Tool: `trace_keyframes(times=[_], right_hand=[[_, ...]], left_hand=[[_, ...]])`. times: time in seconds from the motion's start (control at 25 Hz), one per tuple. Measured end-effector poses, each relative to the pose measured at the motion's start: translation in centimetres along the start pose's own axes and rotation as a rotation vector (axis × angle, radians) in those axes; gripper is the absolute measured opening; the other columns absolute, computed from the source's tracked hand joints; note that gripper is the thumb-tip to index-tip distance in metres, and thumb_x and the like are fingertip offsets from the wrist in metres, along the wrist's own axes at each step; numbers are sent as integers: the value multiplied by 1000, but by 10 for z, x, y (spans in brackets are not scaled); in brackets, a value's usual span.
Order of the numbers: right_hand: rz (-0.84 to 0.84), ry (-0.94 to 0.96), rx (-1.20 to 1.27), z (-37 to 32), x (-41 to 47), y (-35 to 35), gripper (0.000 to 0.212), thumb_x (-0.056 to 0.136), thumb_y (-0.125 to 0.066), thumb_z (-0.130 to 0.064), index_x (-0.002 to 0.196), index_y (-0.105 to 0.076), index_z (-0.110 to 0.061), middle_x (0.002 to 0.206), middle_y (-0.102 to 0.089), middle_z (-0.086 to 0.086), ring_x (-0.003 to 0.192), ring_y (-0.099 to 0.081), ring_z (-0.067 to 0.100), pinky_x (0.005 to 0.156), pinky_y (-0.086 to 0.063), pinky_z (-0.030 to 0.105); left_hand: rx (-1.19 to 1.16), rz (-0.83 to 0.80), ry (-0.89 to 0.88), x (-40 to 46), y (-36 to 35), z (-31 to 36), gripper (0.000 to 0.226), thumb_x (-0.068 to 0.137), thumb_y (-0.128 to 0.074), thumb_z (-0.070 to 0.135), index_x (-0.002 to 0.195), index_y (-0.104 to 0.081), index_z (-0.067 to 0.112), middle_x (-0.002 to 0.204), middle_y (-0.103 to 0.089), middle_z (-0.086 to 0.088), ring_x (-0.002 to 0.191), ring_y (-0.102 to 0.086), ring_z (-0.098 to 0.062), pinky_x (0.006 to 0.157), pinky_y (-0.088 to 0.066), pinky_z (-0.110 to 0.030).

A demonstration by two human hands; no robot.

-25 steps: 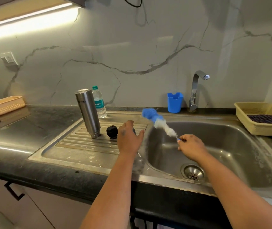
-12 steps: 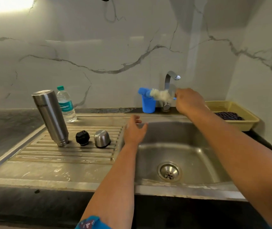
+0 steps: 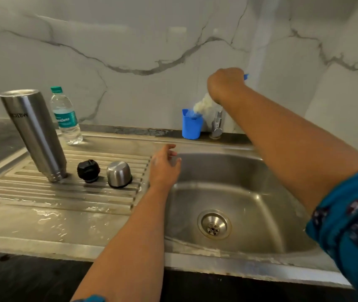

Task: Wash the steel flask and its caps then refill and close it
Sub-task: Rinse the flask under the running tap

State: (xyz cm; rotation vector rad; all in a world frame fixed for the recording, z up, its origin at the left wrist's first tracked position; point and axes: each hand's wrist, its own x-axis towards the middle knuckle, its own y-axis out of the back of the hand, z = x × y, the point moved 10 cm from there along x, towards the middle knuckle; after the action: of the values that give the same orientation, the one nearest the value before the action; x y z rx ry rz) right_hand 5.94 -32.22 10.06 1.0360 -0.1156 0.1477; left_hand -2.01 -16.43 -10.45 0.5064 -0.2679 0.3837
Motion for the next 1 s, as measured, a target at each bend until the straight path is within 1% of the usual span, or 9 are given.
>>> trace_keyframes(times=[0.16, 0.28, 0.36, 0.48, 0.56, 0.6, 0.68, 0.8, 1.0], right_hand=[[105, 52, -441, -9, 33, -8, 18, 80, -71, -20, 97, -64, -22, 98, -60, -1, 114, -37, 25, 103, -28, 48], [467, 110, -592, -19, 55, 18, 24, 94, -54, -22, 115, -64, -16, 123, -58, 4, 131, -28, 31, 113, -19, 56], [557, 88, -608, -21, 61, 28, 28, 97, -48, -21, 120, -63, -14, 139, -47, 8, 138, -24, 31, 114, -17, 56], [542, 109, -479, -34, 66, 20, 11, 78, -68, -28, 88, -73, -30, 121, -58, -4, 121, -48, 21, 104, -40, 41], [559, 195, -278, -46, 71, 9, 14, 57, -79, -20, 63, -68, -26, 106, -62, -4, 103, -51, 21, 83, -42, 34], [562, 215, -170, -50, 69, 8, 17, 56, -78, -11, 63, -66, -21, 105, -62, 3, 98, -52, 25, 77, -40, 34], [678, 224, 70, -50, 69, 11, 17, 71, -65, 8, 81, -64, -5, 107, -56, 18, 95, -54, 34, 71, -41, 37], [623, 169, 442, -46, 85, -4, 25, 92, -38, 8, 112, -51, 3, 121, -44, 22, 101, -50, 36, 80, -43, 40], [536, 24, 933, -33, 104, -37, 36, 94, -38, 2, 128, -48, -2, 135, -37, 19, 117, -44, 32, 99, -42, 37]], left_hand=[[29, -10, -17, 2, -6, -3, 40, 89, -69, 16, 125, -58, 26, 105, -62, 8, 106, -58, -16, 95, -50, -34], [64, -16, -32, 2, -12, -4, 32, 88, -70, 15, 117, -61, 25, 107, -64, 6, 105, -59, -16, 93, -49, -32], [89, -39, -39, 3, -16, -7, 22, 87, -70, 15, 106, -62, 23, 104, -63, 5, 100, -59, -16, 88, -48, -29], [76, -52, -15, 2, -18, -13, 20, 88, -70, 16, 99, -58, 27, 102, -59, 8, 98, -57, -12, 85, -45, -26], [82, -55, -2, 2, -18, -14, 22, 88, -70, 18, 100, -56, 30, 103, -58, 10, 99, -56, -12, 88, -46, -28], [80, -60, 4, 3, -20, -16, 22, 88, -70, 19, 102, -56, 30, 103, -57, 11, 100, -55, -12, 88, -46, -29], [65, -66, -5, 3, -22, -16, 22, 88, -70, 19, 106, -59, 28, 102, -56, 13, 101, -56, -12, 88, -45, -28], [47, -54, -11, 4, -21, -18, 23, 88, -71, 19, 108, -61, 26, 102, -59, 12, 100, -57, -12, 89, -48, -30], [15, -47, 24, 6, -20, -23, 26, 88, -70, 21, 112, -61, 25, 106, -62, 9, 100, -58, -11, 91, -50, -32]])
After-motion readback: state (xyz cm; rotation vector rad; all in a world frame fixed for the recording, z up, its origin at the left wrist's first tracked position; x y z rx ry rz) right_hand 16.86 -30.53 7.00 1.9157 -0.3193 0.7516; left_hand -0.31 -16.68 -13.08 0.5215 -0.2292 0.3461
